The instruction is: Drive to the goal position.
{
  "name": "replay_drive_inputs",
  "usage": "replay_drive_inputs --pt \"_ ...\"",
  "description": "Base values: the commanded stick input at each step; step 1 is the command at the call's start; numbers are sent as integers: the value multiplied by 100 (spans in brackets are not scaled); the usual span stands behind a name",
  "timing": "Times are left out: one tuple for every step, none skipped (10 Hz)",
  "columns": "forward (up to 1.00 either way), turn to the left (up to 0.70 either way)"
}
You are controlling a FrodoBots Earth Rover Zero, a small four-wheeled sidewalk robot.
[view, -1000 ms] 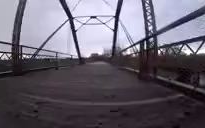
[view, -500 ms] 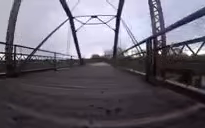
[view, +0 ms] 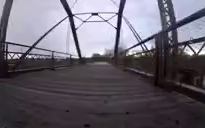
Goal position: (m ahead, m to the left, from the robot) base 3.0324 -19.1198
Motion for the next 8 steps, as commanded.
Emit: replay_drive_inputs --pt "100 0" --pt "100 0" --pt "100 0" --pt "100 0" --pt "100 0" --pt "100 0" --pt "100 0" --pt "100 0"
